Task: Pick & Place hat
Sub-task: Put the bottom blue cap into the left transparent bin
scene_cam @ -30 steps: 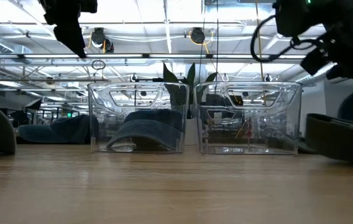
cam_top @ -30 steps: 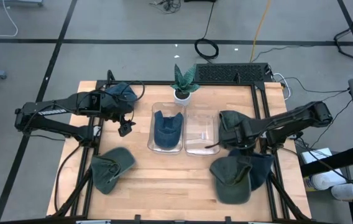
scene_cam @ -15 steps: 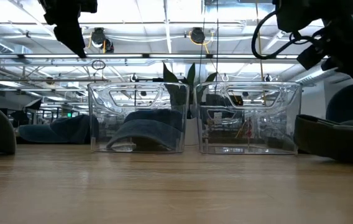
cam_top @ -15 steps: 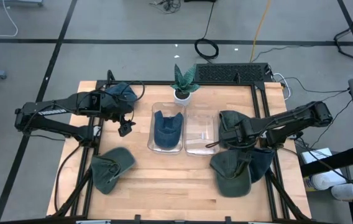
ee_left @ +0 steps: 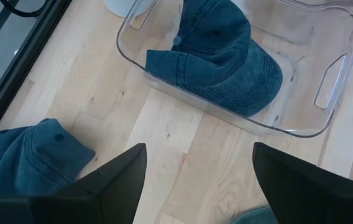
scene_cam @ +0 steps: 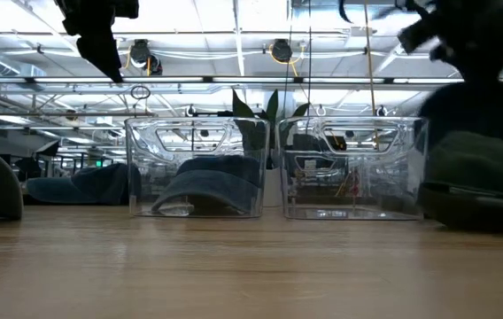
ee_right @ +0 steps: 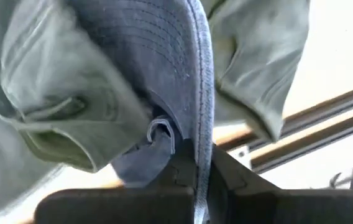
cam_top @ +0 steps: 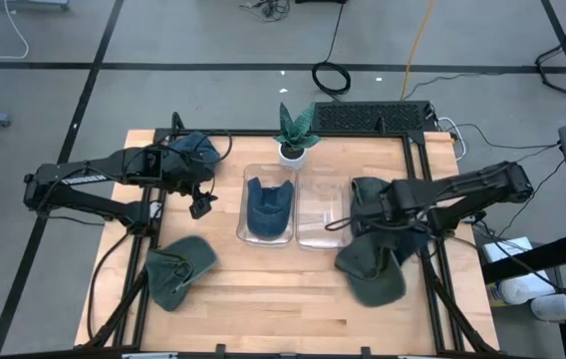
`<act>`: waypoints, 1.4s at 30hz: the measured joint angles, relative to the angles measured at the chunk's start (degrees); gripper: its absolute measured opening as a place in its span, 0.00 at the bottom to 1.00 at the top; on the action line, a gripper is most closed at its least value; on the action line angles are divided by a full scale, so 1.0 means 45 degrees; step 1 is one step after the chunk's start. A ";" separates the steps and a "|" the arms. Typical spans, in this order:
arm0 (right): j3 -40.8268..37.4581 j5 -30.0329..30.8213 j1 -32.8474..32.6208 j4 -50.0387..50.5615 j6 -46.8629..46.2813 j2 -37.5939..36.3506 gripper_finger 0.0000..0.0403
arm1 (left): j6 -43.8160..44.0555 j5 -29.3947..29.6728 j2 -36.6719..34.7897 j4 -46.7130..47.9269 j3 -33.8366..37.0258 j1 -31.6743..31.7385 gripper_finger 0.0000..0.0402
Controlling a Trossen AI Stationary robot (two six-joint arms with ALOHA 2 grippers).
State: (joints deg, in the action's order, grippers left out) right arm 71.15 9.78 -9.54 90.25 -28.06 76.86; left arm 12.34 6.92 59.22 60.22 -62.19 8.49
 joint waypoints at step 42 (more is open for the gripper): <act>0.7309 0.4475 -0.0073 -0.0059 0.3303 -0.0015 0.00 | 0.0272 0.0000 0.0000 -0.0008 0.0000 0.0000 0.73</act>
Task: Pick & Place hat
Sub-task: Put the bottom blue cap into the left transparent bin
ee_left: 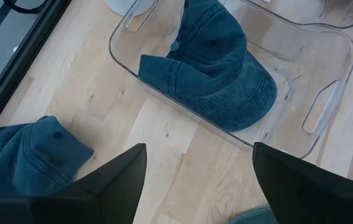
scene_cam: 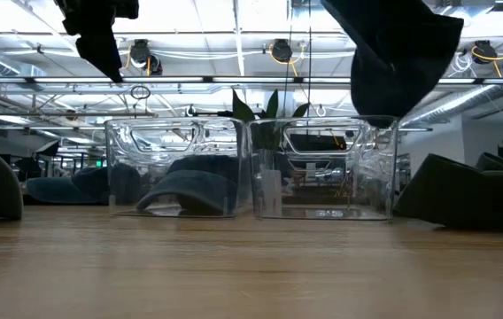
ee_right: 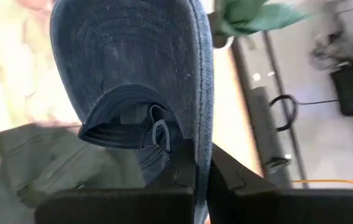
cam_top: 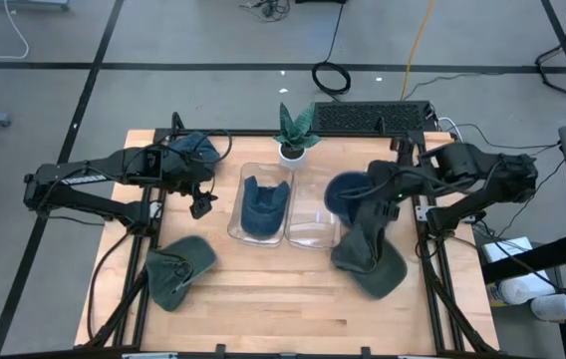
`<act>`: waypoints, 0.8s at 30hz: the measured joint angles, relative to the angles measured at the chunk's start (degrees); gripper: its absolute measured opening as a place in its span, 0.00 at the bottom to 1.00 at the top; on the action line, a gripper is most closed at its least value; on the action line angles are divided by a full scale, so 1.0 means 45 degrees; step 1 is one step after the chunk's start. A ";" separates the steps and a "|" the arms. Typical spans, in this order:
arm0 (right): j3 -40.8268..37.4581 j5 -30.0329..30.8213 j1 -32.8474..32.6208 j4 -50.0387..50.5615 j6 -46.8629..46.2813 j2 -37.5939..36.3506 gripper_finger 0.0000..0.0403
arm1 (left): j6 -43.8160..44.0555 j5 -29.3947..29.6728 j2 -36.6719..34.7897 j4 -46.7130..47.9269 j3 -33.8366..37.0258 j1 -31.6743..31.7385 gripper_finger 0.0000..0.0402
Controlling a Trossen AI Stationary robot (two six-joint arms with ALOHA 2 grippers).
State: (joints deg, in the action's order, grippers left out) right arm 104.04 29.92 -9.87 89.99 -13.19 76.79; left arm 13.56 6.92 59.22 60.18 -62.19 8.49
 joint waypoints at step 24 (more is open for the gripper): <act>-0.3054 0.5512 -0.2152 -1.1434 1.2677 0.0160 0.00 | -0.0083 0.0000 0.0002 -0.0750 0.0000 0.0000 0.73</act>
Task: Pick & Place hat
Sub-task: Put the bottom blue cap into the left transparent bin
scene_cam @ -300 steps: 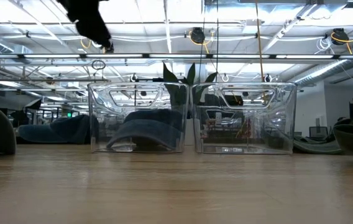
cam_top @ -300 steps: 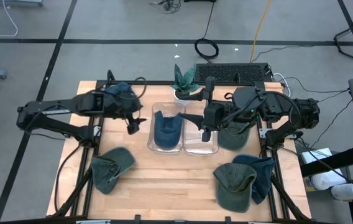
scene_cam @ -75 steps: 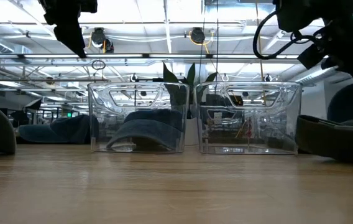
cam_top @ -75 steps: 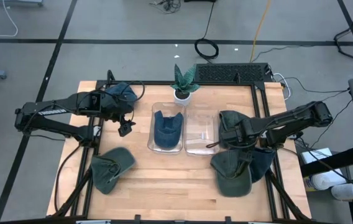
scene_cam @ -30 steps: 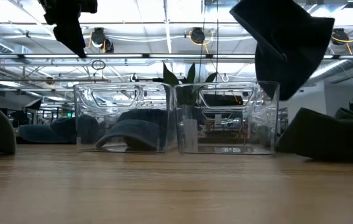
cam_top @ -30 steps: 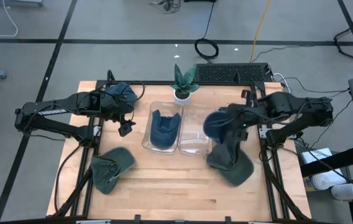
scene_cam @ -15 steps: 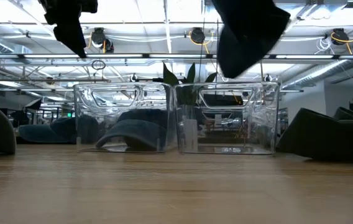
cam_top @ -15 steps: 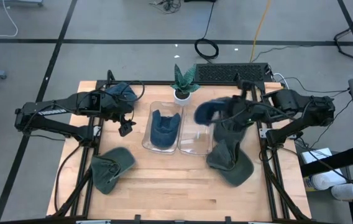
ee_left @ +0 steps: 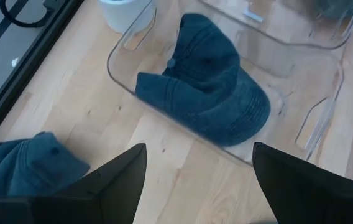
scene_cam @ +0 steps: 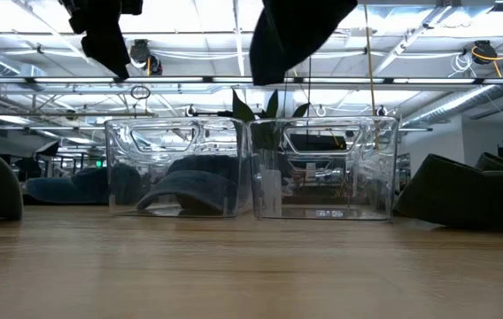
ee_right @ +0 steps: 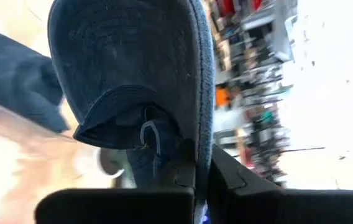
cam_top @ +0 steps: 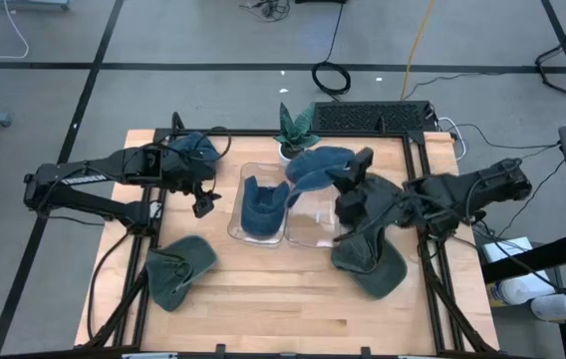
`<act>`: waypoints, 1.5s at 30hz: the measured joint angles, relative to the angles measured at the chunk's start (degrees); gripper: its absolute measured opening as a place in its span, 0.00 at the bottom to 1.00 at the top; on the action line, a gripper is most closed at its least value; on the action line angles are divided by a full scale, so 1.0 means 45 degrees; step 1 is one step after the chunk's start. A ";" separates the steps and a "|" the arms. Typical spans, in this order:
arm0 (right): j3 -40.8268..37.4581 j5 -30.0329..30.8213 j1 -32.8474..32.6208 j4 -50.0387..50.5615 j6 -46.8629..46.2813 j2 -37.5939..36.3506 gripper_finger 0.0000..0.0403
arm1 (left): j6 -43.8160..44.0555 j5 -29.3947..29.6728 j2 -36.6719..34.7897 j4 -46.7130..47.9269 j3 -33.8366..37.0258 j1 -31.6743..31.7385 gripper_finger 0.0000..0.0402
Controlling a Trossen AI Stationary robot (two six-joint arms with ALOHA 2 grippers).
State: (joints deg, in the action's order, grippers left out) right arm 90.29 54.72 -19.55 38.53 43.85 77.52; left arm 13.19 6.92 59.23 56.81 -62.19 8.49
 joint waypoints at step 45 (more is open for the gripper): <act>-0.7824 -0.2909 -0.1112 -1.8047 1.6593 -0.0015 0.00 | 0.0065 -0.2062 0.0002 -0.2379 0.0000 0.0000 0.73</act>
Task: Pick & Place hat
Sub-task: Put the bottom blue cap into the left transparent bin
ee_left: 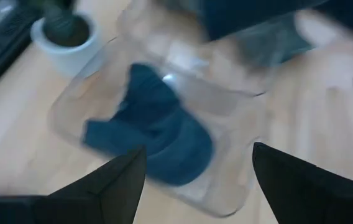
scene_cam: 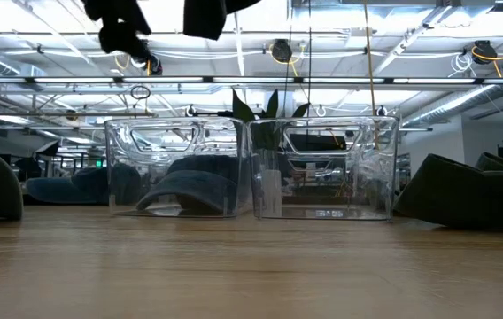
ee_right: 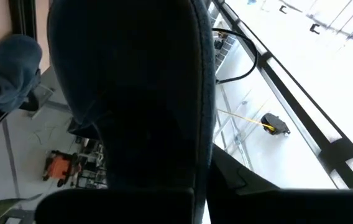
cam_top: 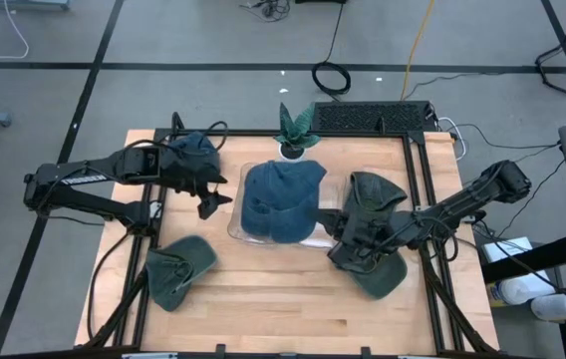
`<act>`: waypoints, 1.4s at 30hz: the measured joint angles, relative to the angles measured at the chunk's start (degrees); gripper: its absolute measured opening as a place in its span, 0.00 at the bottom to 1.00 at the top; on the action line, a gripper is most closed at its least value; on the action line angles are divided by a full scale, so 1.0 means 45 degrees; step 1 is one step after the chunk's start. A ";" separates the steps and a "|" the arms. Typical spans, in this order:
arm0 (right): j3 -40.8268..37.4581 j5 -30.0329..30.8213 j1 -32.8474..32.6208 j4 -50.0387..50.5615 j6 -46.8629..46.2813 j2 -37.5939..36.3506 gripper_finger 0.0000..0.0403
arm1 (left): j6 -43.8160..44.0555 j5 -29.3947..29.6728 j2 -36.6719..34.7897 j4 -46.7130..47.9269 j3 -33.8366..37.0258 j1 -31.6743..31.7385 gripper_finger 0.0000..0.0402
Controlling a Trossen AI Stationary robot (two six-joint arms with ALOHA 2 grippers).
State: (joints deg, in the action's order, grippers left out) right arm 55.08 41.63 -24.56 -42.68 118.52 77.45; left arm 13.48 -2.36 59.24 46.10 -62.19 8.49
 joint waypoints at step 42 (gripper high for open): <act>-0.1339 -0.1963 -0.0763 -0.0594 -0.1462 0.0000 0.00 | -0.2610 -0.2894 0.0446 -0.5158 0.0008 -0.0120 0.73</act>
State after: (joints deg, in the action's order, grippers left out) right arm 49.06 32.80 -27.99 -45.35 111.94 77.45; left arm 1.74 -15.38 61.25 22.89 -62.16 7.95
